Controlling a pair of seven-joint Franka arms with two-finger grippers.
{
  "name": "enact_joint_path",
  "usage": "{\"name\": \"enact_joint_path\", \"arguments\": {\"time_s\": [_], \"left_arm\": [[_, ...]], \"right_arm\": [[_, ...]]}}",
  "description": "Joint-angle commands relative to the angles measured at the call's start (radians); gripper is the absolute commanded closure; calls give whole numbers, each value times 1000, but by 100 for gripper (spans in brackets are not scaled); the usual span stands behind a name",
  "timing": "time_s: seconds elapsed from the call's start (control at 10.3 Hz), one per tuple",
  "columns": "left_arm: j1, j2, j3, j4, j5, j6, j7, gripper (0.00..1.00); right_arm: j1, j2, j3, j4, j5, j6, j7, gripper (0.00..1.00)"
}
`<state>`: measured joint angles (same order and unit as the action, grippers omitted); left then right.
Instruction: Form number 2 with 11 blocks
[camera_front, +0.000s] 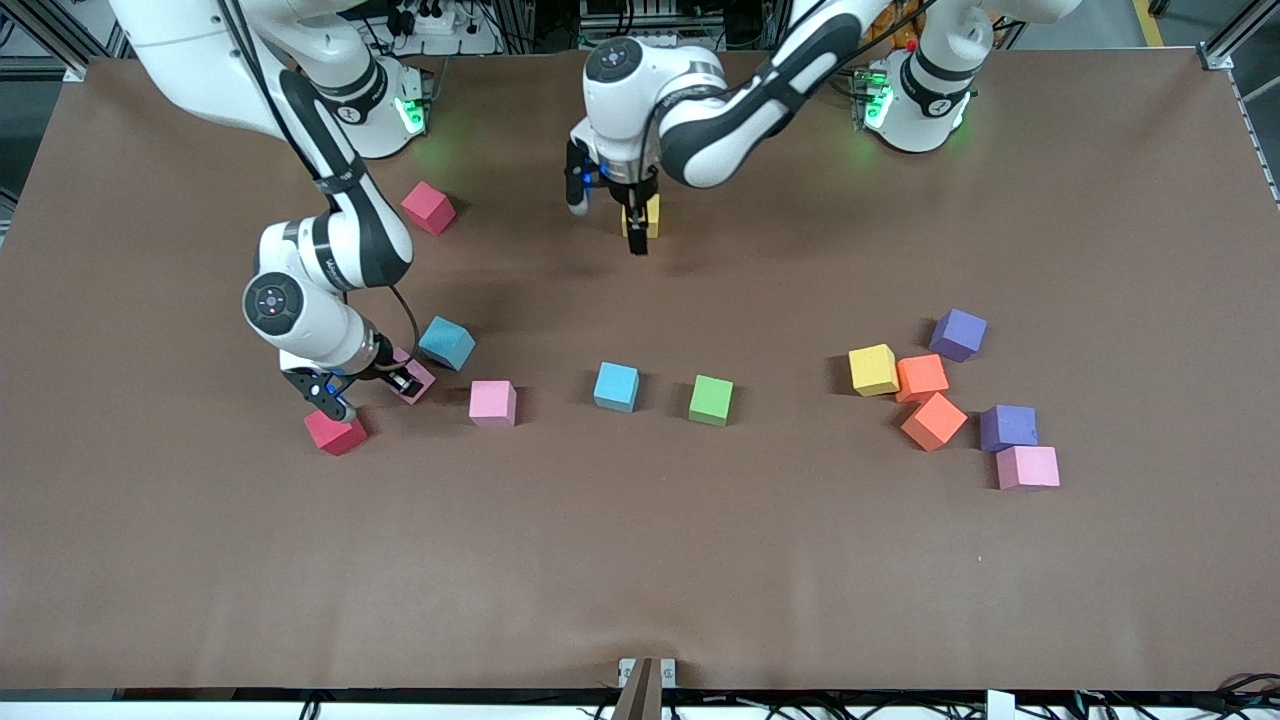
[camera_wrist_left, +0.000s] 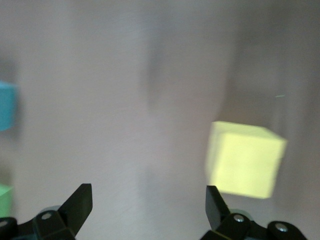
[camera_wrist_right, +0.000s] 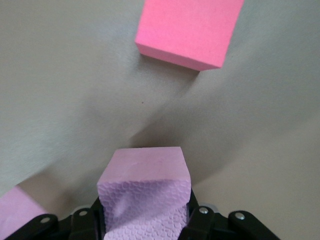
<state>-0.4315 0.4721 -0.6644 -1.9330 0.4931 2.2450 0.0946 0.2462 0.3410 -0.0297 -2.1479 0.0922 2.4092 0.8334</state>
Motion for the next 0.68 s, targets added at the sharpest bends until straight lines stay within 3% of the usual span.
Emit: {"name": "enact_joint_path", "arguments": {"time_s": [0.0, 0.19, 0.29, 0.49, 0.58], "left_arm": [[7, -84, 84, -3, -74, -86, -68, 0], [8, -87, 205, 60, -128, -105, -172, 0], [8, -89, 254, 98, -237, -145, -308, 0], [8, -81, 334, 149, -258, -154, -571, 0], [10, -75, 401, 190, -263, -154, -591, 0]], "right_arm": [[7, -140, 4, 11, -2, -163, 33, 100], [74, -171, 20, 9, 3, -193, 198, 100], [149, -163, 19, 11, 7, -179, 307, 100], [240, -162, 20, 8, 41, -170, 447, 100], [284, -163, 19, 2, 53, -177, 504, 100]]}}
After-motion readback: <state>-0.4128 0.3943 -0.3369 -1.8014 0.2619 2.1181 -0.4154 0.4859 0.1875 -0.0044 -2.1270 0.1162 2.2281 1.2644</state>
